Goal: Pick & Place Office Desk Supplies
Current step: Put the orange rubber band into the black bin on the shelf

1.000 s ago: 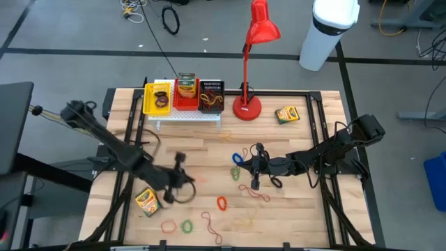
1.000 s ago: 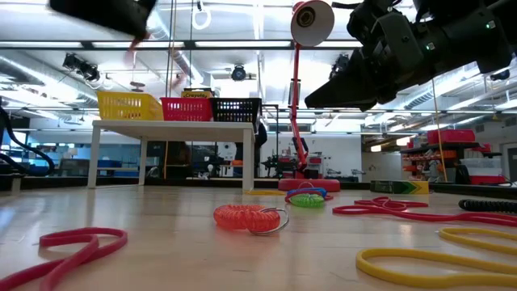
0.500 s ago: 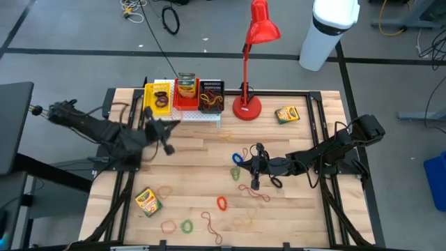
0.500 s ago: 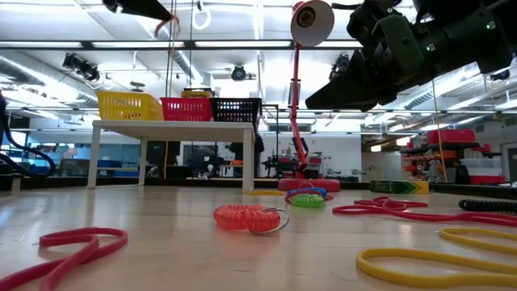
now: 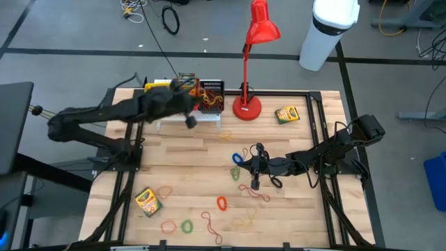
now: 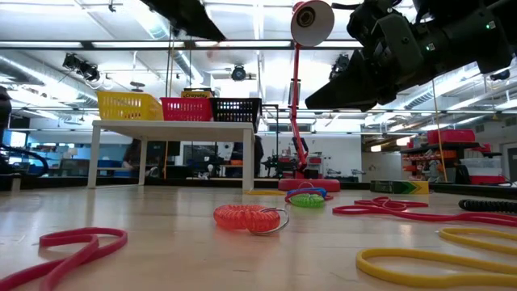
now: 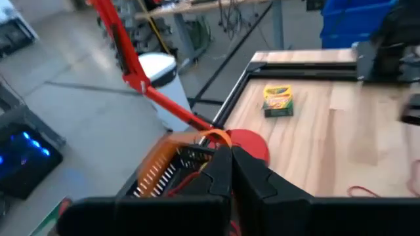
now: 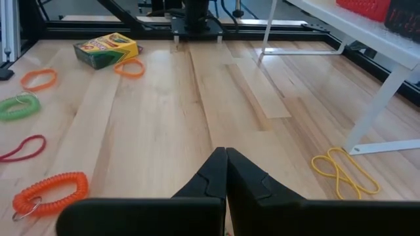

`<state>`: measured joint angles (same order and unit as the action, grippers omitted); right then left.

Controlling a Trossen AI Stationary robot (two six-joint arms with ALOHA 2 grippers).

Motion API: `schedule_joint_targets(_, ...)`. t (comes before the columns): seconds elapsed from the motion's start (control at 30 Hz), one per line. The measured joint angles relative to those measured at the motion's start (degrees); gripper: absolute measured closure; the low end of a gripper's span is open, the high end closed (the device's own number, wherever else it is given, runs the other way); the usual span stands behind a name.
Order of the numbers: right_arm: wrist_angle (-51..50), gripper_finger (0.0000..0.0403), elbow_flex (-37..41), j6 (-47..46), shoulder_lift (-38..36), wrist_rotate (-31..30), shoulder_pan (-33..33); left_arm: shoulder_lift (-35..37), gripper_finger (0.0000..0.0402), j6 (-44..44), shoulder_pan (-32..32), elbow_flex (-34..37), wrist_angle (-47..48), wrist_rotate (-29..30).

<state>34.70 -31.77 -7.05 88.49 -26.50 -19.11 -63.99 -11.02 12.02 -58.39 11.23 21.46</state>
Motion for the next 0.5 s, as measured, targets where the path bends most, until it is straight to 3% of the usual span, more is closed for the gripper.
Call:
schedule_joint_targets(0.17, 0.0, 0.0397, 0.0, 0.0, 0.0, 0.1, 0.0, -9.2, 0.0396, -0.1, 8.0, -4.4, 0.1, -7.7)
schedule_joint_targets(0.3, -0.1, 0.0397, 0.0, 0.0, 0.0, 0.1, 0.0, -14.9, 0.0395, 0.9, 13.4, -6.4, -0.7, -10.3)
schedule_joint_targets(0.5, -0.1, 0.0397, 0.0, 0.2, 0.0, 0.1, 0.0, -20.4, 0.0386, 2.8, 16.9, -7.4, -1.9, -18.7)
